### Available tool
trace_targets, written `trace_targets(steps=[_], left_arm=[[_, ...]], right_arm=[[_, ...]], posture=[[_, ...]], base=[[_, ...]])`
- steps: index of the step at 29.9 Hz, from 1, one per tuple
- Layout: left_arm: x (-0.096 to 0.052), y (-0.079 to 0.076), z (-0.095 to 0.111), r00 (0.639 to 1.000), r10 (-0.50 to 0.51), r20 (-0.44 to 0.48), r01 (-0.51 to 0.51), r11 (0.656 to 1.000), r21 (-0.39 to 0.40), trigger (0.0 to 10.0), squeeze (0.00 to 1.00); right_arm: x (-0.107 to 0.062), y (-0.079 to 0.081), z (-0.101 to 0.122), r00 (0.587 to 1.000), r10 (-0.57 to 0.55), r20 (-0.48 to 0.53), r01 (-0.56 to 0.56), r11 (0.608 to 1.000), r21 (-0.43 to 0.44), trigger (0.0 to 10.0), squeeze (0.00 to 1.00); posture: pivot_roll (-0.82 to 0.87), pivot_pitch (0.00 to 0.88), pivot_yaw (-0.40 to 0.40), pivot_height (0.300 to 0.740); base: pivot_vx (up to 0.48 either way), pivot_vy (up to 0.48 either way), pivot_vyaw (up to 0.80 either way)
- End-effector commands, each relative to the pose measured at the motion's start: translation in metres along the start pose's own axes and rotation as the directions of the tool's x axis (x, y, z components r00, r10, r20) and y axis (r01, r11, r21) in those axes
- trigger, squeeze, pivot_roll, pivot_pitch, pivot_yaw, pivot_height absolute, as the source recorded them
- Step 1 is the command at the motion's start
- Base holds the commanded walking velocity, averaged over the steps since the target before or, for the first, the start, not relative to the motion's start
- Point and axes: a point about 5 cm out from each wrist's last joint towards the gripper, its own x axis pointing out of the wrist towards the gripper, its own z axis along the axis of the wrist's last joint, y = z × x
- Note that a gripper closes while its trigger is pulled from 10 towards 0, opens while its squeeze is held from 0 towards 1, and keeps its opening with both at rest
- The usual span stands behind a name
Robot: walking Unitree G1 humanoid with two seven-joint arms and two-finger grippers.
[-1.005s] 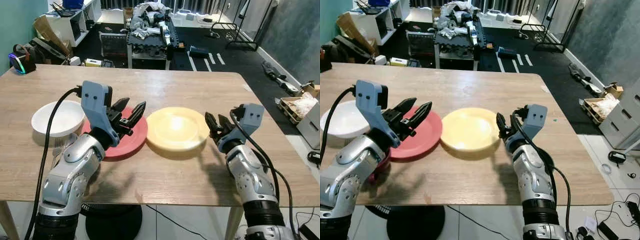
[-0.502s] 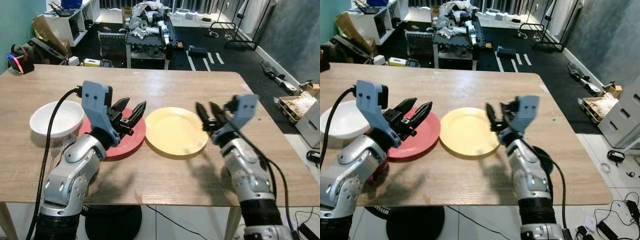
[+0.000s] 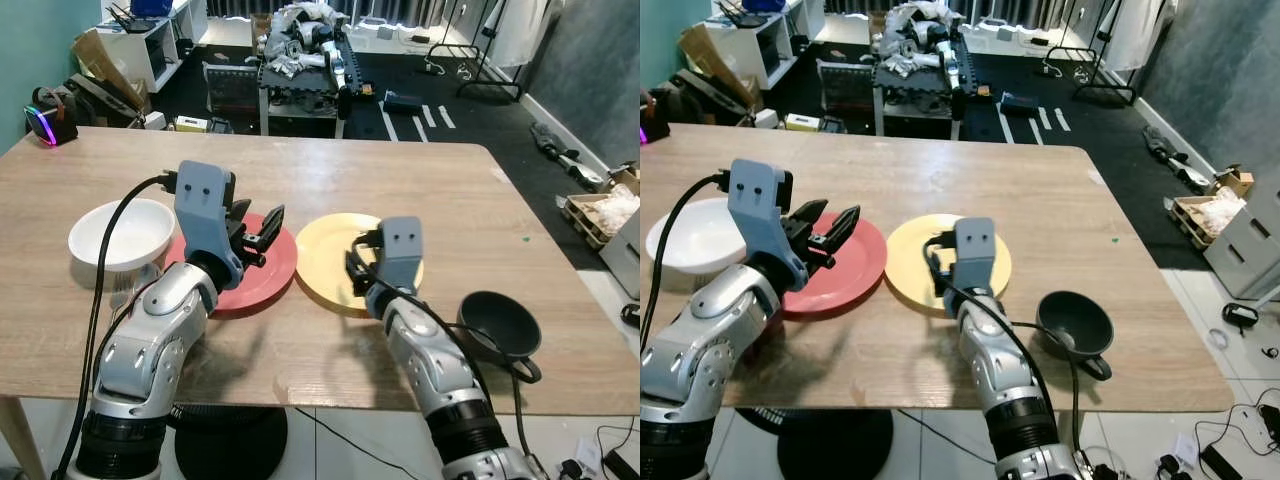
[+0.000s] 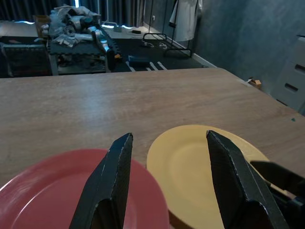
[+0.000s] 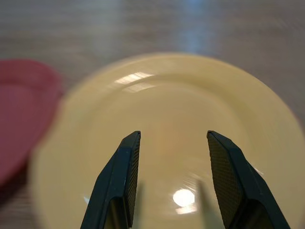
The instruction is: Setting the table
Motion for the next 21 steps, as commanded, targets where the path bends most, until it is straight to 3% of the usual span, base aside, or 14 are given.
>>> trace_targets(steps=[1,5,10,21], left_arm=[[0.0,-0.004,-0.001,1.0,-0.011,-0.017,0.011,1.0,0.001,10.0,0.0],[0.0,-0.009,0.0,1.0,-0.019,-0.016,0.019,1.0,-0.001,10.0,0.0],[0.0,-0.013,0.001,1.0,-0.026,-0.012,0.026,1.0,-0.008,10.0,0.0],[-0.002,-0.013,0.0,0.999,-0.028,-0.02,0.028,1.0,-0.008,10.0,0.0]], right_arm=[[0.001,-0.001,-0.009,0.998,-0.036,-0.052,0.035,0.999,-0.02,10.0,0.0],[0.003,-0.001,-0.015,0.993,-0.081,-0.08,0.075,0.995,-0.065,10.0,0.0],[0.008,-0.005,-0.02,0.992,-0.09,-0.091,0.072,0.98,-0.183,10.0,0.0],[0.012,-0.012,-0.022,0.989,-0.118,-0.085,0.091,0.958,-0.273,10.0,0.0]], posture=[[-0.01,0.061,0.042,0.74],[-0.01,0.064,0.038,0.74],[0.0,0.07,0.023,0.74],[0.0,0.065,0.022,0.74]], base=[[0.0,0.0,0.0],[0.0,0.0,0.0],[0.0,0.0,0.0],[0.0,0.0,0.0]])
